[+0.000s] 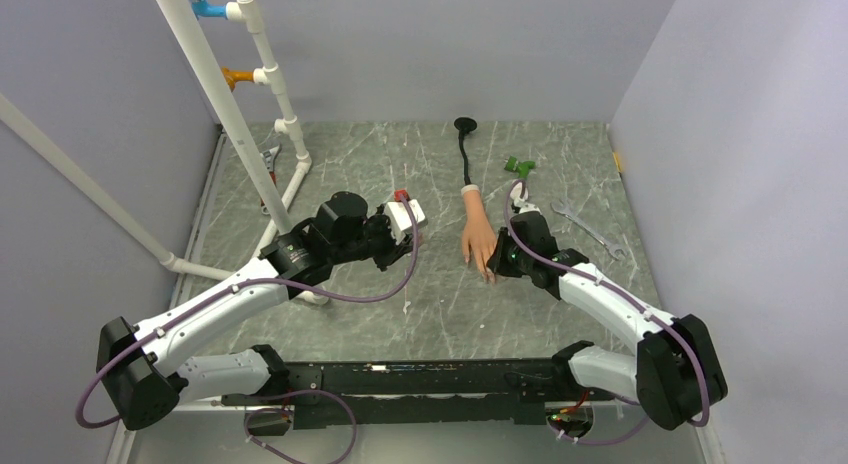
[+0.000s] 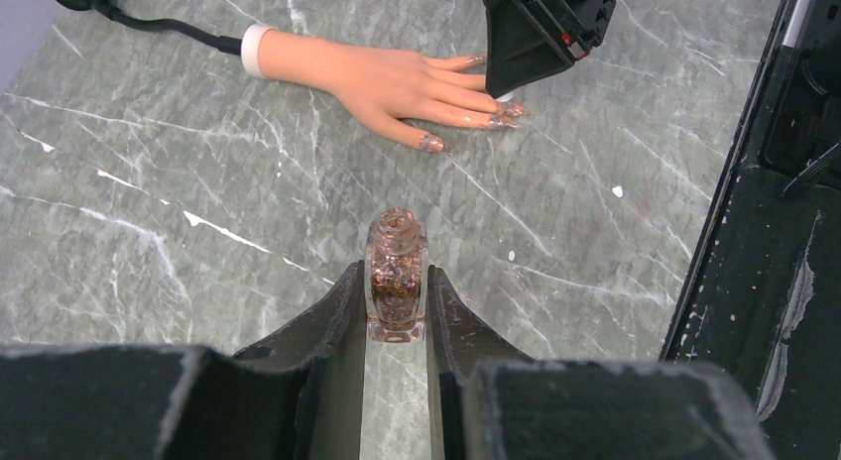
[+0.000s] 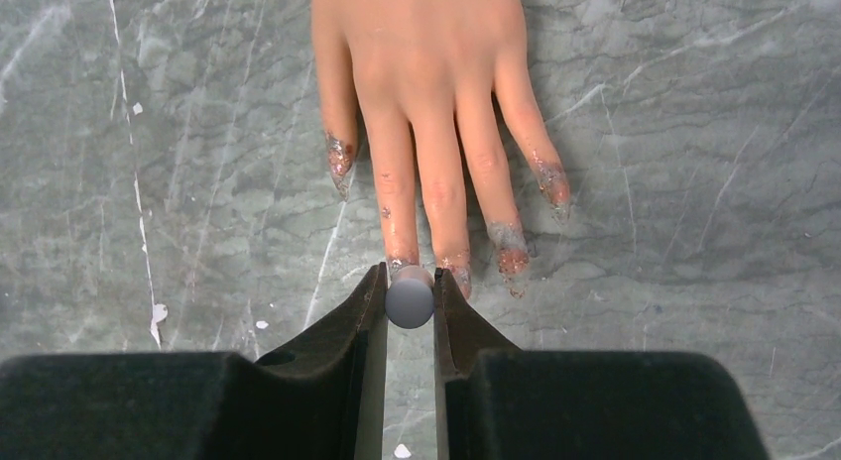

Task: Paint the nails
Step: Paint the nail polish on the nail.

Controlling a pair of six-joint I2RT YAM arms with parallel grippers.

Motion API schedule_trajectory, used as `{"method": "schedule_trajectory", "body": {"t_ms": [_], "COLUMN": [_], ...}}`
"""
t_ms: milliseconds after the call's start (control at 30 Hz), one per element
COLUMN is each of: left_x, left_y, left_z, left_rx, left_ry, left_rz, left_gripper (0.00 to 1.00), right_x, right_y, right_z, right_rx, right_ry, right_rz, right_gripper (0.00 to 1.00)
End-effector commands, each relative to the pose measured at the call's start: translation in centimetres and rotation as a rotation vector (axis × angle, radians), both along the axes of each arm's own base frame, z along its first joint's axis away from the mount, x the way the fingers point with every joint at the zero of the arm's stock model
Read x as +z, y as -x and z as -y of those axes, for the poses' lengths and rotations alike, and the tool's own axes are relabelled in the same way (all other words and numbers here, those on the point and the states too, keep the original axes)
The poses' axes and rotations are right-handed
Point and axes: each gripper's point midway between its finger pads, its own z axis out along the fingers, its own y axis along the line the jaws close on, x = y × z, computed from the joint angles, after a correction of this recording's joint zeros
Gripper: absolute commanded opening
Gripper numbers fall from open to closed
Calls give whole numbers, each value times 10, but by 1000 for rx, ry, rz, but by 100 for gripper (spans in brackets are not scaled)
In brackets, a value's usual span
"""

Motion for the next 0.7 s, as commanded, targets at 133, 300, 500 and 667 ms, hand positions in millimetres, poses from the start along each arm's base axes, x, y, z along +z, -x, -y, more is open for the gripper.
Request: {"method": "schedule_trajectory", "body": {"t_ms": [133,300,500,667], "left_x": [25,25,25,25], "left_y": [-3,-2,-2,-3], "left_z": [4,5,4,4], "left_rx": [-5,-8,-5,-3], "left_ry": [45,47,46,45], "left_rz": [56,54,56,59], "left_gripper": [0,0,0,0], "right_x": [4,8,3,-2], "right_y": [1,8,12,14], "right_z": [-7,-10,-10,-7], "right_rx": [37,54,52,36], "right_ry": [-39,-67,-71,-62], "right_rz": [13,16,-3,-22], "right_gripper": [0,0,0,0]}}
